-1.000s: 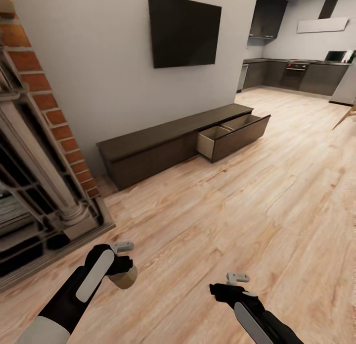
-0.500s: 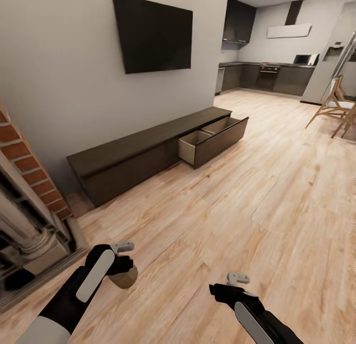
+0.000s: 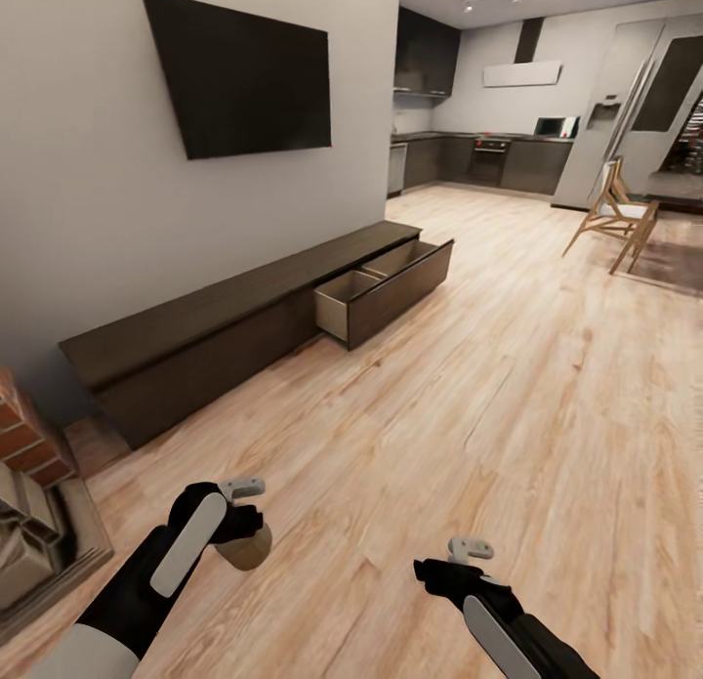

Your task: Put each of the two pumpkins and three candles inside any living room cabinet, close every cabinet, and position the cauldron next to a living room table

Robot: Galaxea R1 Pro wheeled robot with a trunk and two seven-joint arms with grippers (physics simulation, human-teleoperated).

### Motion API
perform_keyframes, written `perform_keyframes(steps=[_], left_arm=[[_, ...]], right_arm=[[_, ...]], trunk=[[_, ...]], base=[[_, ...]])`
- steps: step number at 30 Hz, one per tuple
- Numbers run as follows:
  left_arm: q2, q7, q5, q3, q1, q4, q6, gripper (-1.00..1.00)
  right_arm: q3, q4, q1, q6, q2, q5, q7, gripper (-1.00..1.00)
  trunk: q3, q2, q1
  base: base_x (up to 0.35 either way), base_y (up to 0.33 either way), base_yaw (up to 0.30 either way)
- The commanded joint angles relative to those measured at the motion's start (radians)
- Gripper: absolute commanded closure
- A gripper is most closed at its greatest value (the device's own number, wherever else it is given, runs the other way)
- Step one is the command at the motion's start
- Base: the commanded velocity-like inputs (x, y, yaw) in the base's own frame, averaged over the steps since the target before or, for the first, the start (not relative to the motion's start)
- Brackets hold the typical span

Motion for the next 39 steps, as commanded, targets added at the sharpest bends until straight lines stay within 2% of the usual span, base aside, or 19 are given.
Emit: perform_keyframes(steps=[1, 12, 14, 17, 20, 27, 39], left_arm=[[0.001, 0.01, 0.008, -0.002, -0.001, -0.001, 0.002, 1.0], [0.001, 0.011, 0.008, -0.002, -0.001, -0.001, 0.002, 1.0], [0.001, 0.011, 0.008, -0.002, -0.001, -0.001, 0.002, 1.0], [0.001, 0.011, 0.008, -0.002, -0.001, -0.001, 0.002, 1.0], [0.001, 0.01, 0.008, -0.002, -0.001, -0.001, 0.002, 1.0], [0.001, 0.011, 0.011, -0.003, -0.001, -0.001, 0.002, 1.0], [0.001, 0.01, 0.011, -0.004, -0.001, -0.001, 0.002, 1.0]], right_arm=[[0.004, -0.001, -0.001, 0.001, -0.001, -0.008, -0.009, -1.0], [0.004, 0.0, -0.001, 0.0, -0.005, -0.009, -0.009, -1.0], [-0.01, 0.0, -0.001, 0.0, -0.003, -0.009, -0.008, -1.0], [-0.062, 0.0, -0.001, 0.001, -0.001, -0.011, -0.005, -1.0], [-0.083, -0.002, -0.001, 0.001, -0.001, -0.01, -0.004, -1.0], [-0.089, -0.001, -0.001, 0.001, -0.002, -0.011, -0.004, -1.0], [-0.089, 0.004, -0.001, 0.001, -0.002, -0.011, -0.004, -1.0]], trunk=[[0.001, 0.0, 0.0], [0.017, 0.0, 0.0], [0.02, 0.0, 0.0], [0.024, 0.0, 0.0], [0.027, 0.0, 0.0], [0.028, 0.0, 0.0], [0.028, 0.0, 0.0]], base=[[0.297, -0.207, -0.169], [0.292, -0.215, -0.174], [0.288, -0.222, -0.196], [0.288, -0.22, -0.204], [0.29, -0.185, -0.178], [0.191, -0.087, -0.072], [0.006, -0.002, -0.264]])
